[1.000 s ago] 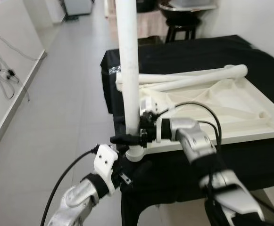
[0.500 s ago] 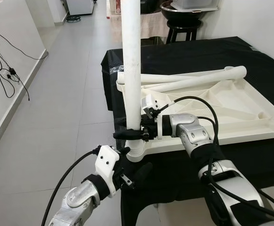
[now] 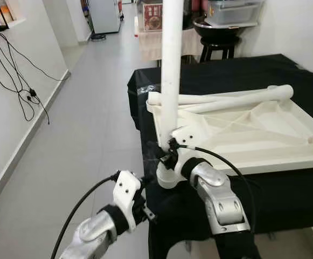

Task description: Building children table

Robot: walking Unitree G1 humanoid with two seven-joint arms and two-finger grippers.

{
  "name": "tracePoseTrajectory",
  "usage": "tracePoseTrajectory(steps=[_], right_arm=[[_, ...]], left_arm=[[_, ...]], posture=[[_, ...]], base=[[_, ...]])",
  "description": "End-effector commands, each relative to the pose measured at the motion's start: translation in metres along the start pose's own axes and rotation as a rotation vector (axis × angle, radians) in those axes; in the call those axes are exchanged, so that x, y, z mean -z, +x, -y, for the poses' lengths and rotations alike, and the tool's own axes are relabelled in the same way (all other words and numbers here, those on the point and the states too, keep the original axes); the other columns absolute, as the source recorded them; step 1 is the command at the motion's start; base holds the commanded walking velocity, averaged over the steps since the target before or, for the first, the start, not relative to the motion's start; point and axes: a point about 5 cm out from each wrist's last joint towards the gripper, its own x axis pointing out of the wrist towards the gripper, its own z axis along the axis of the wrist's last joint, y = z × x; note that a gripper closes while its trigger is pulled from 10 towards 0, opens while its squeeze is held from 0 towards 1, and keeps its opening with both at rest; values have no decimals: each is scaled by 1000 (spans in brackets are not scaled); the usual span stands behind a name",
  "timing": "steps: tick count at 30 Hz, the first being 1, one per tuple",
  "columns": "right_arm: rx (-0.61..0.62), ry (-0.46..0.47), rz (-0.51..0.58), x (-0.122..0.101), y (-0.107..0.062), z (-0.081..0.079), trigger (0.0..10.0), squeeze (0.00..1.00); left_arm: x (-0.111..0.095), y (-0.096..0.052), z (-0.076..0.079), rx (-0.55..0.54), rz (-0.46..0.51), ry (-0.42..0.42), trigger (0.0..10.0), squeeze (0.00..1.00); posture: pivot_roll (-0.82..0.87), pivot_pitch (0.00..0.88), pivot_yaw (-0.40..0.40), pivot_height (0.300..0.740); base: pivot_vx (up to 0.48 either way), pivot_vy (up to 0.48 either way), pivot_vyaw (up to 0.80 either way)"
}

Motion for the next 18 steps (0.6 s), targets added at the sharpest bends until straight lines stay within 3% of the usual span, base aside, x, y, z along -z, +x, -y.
tracePoseTrajectory(steps=[1, 4, 5, 6, 7, 9, 10, 13, 14, 15, 16, 17, 18], right_arm=[[194, 0, -173, 36, -19, 39, 0, 0], [196, 4, -182, 37, -21, 42, 0, 0], [147, 28, -162, 34, -22, 42, 10000, 0], [147, 28, -162, 34, -22, 42, 10000, 0], [122, 30, -130, 27, -22, 41, 10000, 906], [108, 30, -108, 22, -22, 39, 10000, 906], [-56, 115, 34, 0, -11, 38, 10000, 1000], [-148, 132, 91, -11, -5, 38, 10000, 1000], [-210, 132, 130, -19, -2, 39, 10000, 949], [-284, 105, 152, -26, 4, 40, 10000, 0], [-384, 82, 172, -34, 9, 39, 10000, 0], [-384, 82, 172, -34, 9, 39, 10000, 0], [-458, 52, 182, -39, 14, 38, 10000, 0]], left_arm=[[5, -13, -7, -88, -38, 44, 10000, 0], [6, -16, -7, -112, -37, 42, 10000, 0], [7, -21, -3, -124, -34, 29, 10000, 0], [7, -21, -3, -124, -34, 29, 10000, 0], [8, -25, -1, -147, -23, 27, 10000, 0], [8, -27, 0, -164, -15, 27, 10000, 0], [7, -26, -4, -211, -4, 57, 10000, 0], [6, -25, -6, -225, 0, 72, 10000, 0], [5, -23, -8, -236, 4, 83, 10000, 0], [4, -22, -11, -251, 12, 95, 10000, 0], [1, -19, -14, -262, 22, 114, 10000, 0], [1, -19, -14, -262, 22, 114, 10000, 0], [-1, -17, -15, -270, 31, 129, 10000, 0]], posture=[[5, 83, 38, 740], [4, 80, 34, 740], [0, 76, 36, 740], [0, 76, 36, 740], [-2, 69, 38, 740], [-2, 69, 38, 740], [10, 59, 34, 740], [13, 55, 33, 740], [14, 55, 33, 740], [24, 56, 31, 740], [36, 54, 21, 740], [36, 54, 21, 740], [41, 52, 16, 740]], base=[[0, 0, 0], [0, 0, 0], [0, 0, 0], [0, 0, 0], [0, 0, 0], [0, 0, 0], [0, 0, 0], [0, 0, 0], [0, 0, 0], [0, 0, 0], [0, 0, 0], [0, 0, 0], [0, 0, 0]])
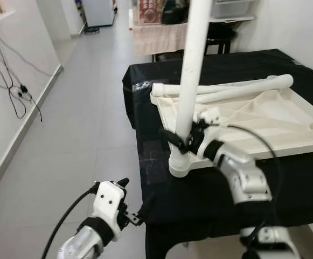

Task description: Building children table

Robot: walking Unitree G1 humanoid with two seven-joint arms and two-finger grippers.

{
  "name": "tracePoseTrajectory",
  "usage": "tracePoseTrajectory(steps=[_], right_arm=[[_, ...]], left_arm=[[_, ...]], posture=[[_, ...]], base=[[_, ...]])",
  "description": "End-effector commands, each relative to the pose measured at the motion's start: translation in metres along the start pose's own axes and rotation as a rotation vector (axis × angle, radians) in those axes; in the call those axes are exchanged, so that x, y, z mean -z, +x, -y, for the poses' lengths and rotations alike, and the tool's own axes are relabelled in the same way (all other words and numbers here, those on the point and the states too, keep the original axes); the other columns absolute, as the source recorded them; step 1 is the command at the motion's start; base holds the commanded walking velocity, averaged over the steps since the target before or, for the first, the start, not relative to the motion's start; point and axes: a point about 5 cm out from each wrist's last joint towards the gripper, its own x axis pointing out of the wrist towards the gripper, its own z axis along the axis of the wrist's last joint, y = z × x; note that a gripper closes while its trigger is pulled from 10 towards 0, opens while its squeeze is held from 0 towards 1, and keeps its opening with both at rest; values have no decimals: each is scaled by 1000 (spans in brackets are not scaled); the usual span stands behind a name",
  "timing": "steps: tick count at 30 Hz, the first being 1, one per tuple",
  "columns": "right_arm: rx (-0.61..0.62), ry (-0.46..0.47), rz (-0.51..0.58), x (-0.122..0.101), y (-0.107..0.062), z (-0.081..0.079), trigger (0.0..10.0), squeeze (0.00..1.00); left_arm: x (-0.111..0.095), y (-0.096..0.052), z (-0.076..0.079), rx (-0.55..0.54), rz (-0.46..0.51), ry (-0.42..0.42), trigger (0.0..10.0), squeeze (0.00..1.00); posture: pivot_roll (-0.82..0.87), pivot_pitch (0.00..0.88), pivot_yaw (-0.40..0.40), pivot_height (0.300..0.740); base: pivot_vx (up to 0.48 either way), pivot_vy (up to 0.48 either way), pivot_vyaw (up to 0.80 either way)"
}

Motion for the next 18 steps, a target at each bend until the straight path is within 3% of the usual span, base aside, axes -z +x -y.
tracePoseTrajectory(steps=[1, 2, 4, 6, 7, 11, 12, 18], right_arm=[[-139, -17, 10, -1, 9, -5, 10000, 0], [-139, -17, 10, -1, 9, -5, 10000, 0], [-325, -39, -30, -2, 17, -12, 10000, 0], [-398, -35, -51, -2, 19, -14, 10000, 0], [-449, -33, -73, -3, 23, -15, 3451, 0], [-469, -31, -85, -3, 25, -15, 3451, 0], [-492, -25, -89, -3, 28, -15, 0, 0], [-477, -36, -99, 5, 29, -14, 0, 0]], left_arm=[[1, 1, -4, -33, 2, 26, 10000, 0], [1, 1, -4, -33, 2, 26, 10000, 0], [0, 6, -4, -34, 13, 25, 10000, 0], [0, 8, -4, -37, 17, 23, 10000, 0], [0, 9, -4, -36, 17, 17, 10000, 0], [1, 9, -3, -36, 17, 13, 10000, 0], [2, 8, -3, -36, 14, 14, 10000, 0], [7, 4, 0, -37, -10, 21, 10000, 0]], posture=[[41, 52, 16, 740], [41, 52, 16, 740], [45, 56, 6, 740], [45, 56, 6, 740], [44, 59, 6, 740], [44, 59, 6, 740], [50, 61, 10, 740], [45, 76, 19, 740]], base=[[0, 0, 0], [0, 0, 0], [0, 0, 0], [0, 0, 0], [0, 0, 0], [0, 0, 0], [0, 0, 0], [0, 0, 0]])
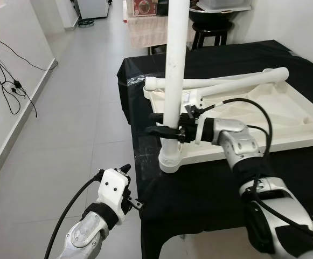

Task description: Building children table

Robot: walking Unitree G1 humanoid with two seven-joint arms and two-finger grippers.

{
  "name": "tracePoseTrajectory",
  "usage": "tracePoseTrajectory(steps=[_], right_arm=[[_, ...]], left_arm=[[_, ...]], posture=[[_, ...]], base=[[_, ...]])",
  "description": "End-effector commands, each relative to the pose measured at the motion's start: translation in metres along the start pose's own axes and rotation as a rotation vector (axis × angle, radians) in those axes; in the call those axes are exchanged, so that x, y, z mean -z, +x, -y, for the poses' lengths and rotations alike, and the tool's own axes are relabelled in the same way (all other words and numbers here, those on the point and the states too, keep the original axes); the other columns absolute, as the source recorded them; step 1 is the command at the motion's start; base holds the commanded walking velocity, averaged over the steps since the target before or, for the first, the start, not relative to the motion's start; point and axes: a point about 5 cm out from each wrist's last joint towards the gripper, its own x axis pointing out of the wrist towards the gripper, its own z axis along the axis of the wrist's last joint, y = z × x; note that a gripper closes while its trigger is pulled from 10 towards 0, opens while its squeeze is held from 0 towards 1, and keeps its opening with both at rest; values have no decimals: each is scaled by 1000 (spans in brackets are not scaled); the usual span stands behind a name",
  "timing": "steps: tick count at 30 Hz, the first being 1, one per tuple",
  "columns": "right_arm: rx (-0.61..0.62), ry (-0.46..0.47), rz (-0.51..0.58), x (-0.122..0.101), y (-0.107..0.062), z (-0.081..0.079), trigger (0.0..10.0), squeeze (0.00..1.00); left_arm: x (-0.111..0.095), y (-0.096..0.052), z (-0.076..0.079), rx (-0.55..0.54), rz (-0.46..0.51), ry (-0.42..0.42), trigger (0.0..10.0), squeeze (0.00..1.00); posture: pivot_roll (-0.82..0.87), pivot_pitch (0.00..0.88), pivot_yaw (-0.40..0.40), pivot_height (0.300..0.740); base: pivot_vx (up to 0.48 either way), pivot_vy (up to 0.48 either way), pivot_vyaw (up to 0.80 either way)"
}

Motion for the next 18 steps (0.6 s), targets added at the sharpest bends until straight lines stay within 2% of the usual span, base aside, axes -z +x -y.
tracePoseTrajectory(steps=[1, 4, 5, 6, 7, 8, 9, 10, 11, 12, 13, 18], right_arm=[[-6, 18, -26, 13, 2, -5, 0, 0], [10, 15, -26, 15, -2, -5, 0, 0], [112, 56, -42, 24, -5, -7, 0, 0], [112, 56, -42, 24, -5, -7, 0, 0], [611, 99, -105, 40, -5, -1, 0, 0], [611, 99, -105, 40, -5, -1, 0, 0], [780, 199, -141, 57, -3, -25, 0, 0], [780, 199, -141, 57, -3, -25, 0, 0], [870, 233, -175, 67, -2, -49, 0, 0], [901, 229, -189, 70, -5, -59, 0, 0], [850, 204, -190, 70, -5, -63, 0, 0], [835, 177, -198, 70, -8, -56, 0, 0]], left_arm=[[7, -3, 2, -5, -27, -4, 10000, 0], [8, -4, 3, -4, -26, -7, 10000, 0], [7, -4, 3, -7, -20, -19, 10000, 0], [7, -4, 3, -7, -20, -19, 10000, 0], [7, -6, 1, -8, -20, -26, 10000, 0], [7, -6, 1, -8, -20, -26, 10000, 0], [7, -6, 0, -10, -18, -38, 10000, 0], [7, -6, 0, -10, -18, -38, 10000, 0], [7, -6, 1, -2, -21, -42, 10000, 0], [8, -6, 2, 8, -27, -34, 10000, 0], [9, -5, 4, 17, -30, -29, 10000, 0], [9, -7, 4, 16, -31, -34, 10000, 0]], posture=[[30, 82, 17, 740], [30, 82, 17, 740], [21, 91, 13, 740], [21, 91, 13, 740], [18, 95, 13, 740], [18, 95, 13, 740], [5, 114, 22, 740], [5, 114, 22, 740], [-19, 114, 33, 740], [-23, 109, 31, 740], [-12, 114, 22, 740], [-17, 112, 26, 740]], base=[[0, 0, 0], [0, 0, 0], [0, 0, 0], [0, 0, 0], [0, 0, 0], [0, 0, 0], [0, 0, 0], [0, 0, 0], [0, 0, 0], [0, 0, 0], [0, 0, 0], [0, 0, 0]])
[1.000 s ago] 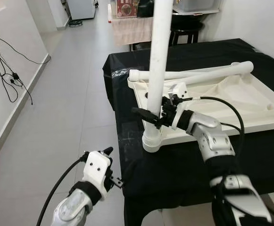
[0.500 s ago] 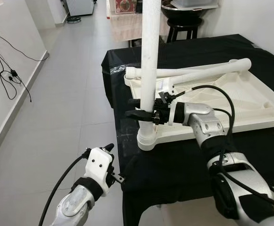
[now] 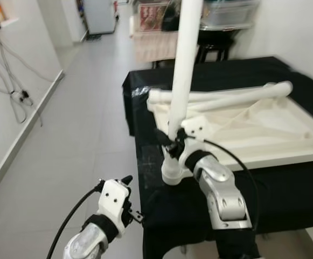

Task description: Building children table

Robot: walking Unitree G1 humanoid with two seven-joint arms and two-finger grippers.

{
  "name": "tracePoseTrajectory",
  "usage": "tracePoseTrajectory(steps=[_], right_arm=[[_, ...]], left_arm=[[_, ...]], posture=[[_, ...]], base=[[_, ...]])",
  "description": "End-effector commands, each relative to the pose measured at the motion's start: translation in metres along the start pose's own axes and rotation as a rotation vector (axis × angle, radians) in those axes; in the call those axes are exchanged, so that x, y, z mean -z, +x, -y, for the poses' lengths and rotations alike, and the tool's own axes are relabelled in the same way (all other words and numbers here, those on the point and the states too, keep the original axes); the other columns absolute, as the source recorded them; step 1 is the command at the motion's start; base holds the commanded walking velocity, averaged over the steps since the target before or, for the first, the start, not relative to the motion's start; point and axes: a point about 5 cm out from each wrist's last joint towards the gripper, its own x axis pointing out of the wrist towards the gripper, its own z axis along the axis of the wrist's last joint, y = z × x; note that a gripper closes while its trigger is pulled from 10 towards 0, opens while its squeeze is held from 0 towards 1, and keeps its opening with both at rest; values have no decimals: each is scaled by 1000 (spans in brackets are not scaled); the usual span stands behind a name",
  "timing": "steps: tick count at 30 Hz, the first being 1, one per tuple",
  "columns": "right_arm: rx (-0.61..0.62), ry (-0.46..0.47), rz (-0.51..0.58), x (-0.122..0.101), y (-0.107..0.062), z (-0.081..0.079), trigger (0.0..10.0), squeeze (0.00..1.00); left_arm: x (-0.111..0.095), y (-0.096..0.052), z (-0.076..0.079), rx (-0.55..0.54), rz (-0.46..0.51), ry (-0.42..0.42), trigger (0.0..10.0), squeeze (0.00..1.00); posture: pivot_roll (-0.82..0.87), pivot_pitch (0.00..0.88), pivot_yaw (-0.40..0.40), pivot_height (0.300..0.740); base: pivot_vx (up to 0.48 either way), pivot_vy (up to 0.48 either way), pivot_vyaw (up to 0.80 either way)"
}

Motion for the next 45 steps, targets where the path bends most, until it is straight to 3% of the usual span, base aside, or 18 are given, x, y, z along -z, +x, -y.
tracePoseTrajectory(steps=[1, 2, 4, 5, 6, 7, 8, 9, 10, 11, 16, 21, 22, 32, 37, 39, 40, 45], right_arm=[[32, 53, -204, 43, -7, 8, 0, 0], [-5, 67, -193, 40, -3, 8, 10000, 0], [-5, 67, -193, 40, -3, 8, 10000, 0], [-74, 78, -151, 32, 6, 9, 10000, 655], [-74, 78, -151, 32, 6, 9, 10000, 655], [-340, 120, 17, -2, 28, 4, 10000, 1000], [-340, 120, 17, -2, 28, 4, 10000, 1000], [-530, 100, 75, -17, 34, 1, 10000, 757], [-649, 82, 102, -25, 36, -1, 10000, 757], [-762, 47, 104, -30, 32, -5, 10000, 0], [-993, -59, 51, -31, 26, -13, 10000, 0], [-1053, -2, -35, -24, 36, -12, 10000, 0], [-1040, 17, -49, -21, 38, -11, 0, 0], [-1038, 51, -24, -15, 31, 8, 0, 0], [-844, 45, -46, 1, 7, 22, 0, 0], [-677, 46, -71, 10, 4, 15, 0, 0], [-248, 122, -86, 18, 5, 12, 0, 0], [28, 144, -163, 41, -22, -13, 0, 0]], left_arm=[[4, -2, -1, 2, -22, -1, 10000, 0], [4, -4, 1, -3, -24, -14, 10000, 0], [4, -4, 1, -3, -24, -14, 10000, 0], [3, -6, 2, -9, -18, -36, 10000, 0], [3, -6, 2, -9, -18, -36, 10000, 0], [1, -6, 3, 1, -12, -43, 10000, 0], [1, -6, 3, 1, -12, -43, 10000, 0], [0, -5, 2, 2, -11, -39, 10000, 0], [0, -5, 1, 2, -11, -35, 10000, 0], [0, -5, 0, -3, -13, -31, 10000, 0], [2, -5, -3, -18, -18, -18, 10000, 0], [4, -5, -5, -36, -23, -18, 10000, 0], [5, -5, -6, -39, -23, -19, 10000, 0], [5, -5, -4, -28, -24, -34, 10000, 0], [4, -4, -3, -17, -20, -40, 10000, 0], [4, -5, -4, -21, -18, -39, 10000, 0], [3, -6, -5, -25, -17, -36, 10000, 0], [3, -5, -8, -24, -19, -30, 10000, 0]], posture=[[-17, 112, 26, 740], [-15, 127, 32, 740], [-15, 127, 32, 740], [-6, 135, 32, 740], [-6, 135, 32, 740], [7, 134, 32, 740], [7, 134, 32, 740], [15, 130, 33, 740], [15, 130, 33, 740], [23, 121, 31, 740], [39, 103, 21, 740], [51, 92, 18, 740], [51, 87, 18, 740], [23, 91, 32, 740], [18, 100, 21, 740], [11, 105, 14, 740], [2, 117, 13, 740], [-26, 110, 32, 740]], base=[[0, 0, 0], [0, 0, 0], [0, 0, 0], [0, 0, 0], [0, 0, 0], [0, 0, 0], [0, 0, 0], [0, 0, 0], [0, 0, 0], [0, 0, 0], [0, 0, 0], [0, 0, 0], [0, 0, 0], [0, 0, 0], [0, 0, 0], [0, 0, 0], [0, 0, 0], [0, 0, 0]])
